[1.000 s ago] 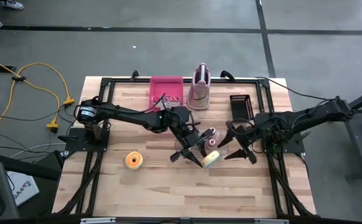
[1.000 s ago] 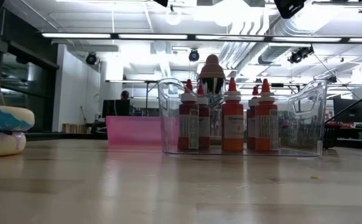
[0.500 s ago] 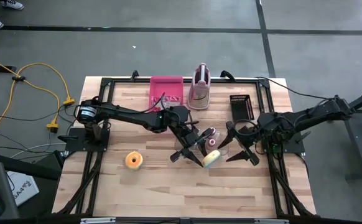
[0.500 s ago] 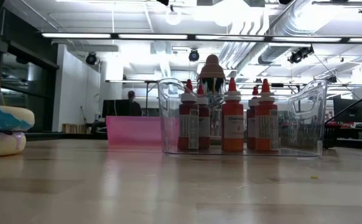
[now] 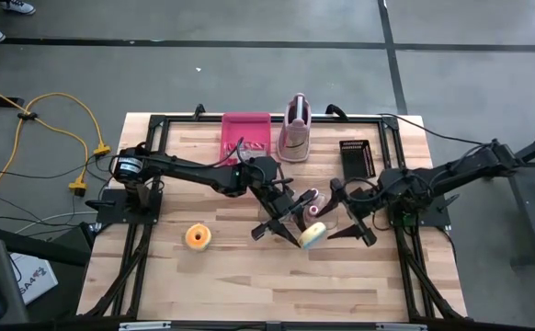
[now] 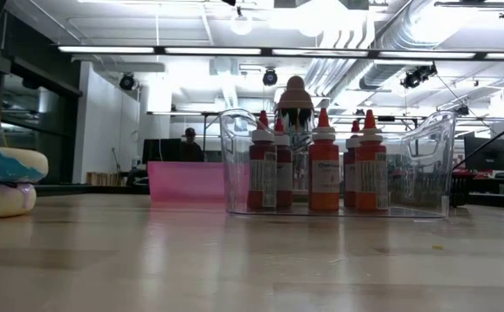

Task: Pick & Place Food Item
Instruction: Put the bottom blue donut into the black bin

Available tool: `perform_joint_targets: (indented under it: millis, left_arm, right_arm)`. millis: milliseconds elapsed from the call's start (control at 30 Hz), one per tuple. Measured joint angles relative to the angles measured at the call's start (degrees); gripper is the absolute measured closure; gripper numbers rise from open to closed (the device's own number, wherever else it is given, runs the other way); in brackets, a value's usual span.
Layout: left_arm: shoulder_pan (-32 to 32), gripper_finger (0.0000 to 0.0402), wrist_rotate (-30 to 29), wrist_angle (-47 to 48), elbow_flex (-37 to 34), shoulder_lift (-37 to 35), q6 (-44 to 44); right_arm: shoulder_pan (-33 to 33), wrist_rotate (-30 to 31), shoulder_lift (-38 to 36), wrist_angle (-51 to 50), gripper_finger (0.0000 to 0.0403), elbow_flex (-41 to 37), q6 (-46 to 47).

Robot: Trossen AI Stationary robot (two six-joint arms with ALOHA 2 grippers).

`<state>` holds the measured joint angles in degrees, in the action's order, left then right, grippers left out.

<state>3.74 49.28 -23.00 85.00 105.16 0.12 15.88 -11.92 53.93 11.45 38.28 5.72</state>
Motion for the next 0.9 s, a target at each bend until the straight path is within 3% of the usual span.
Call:
perform_joint_targets:
  millis: [233,900]
  left_arm:
    - [0.3,0.028,0.0,-0.1,0.0,0.2,-0.2]
    - [0.7,0.028,0.0,-2.9,0.0,0.7,-0.2]
  right_arm:
    - [0.5,-0.4,3.0,5.0,0.0097,0.0,0.1]
    - [3.3,-2.0,7.6,15.0,0.0101,0.0,0.0]
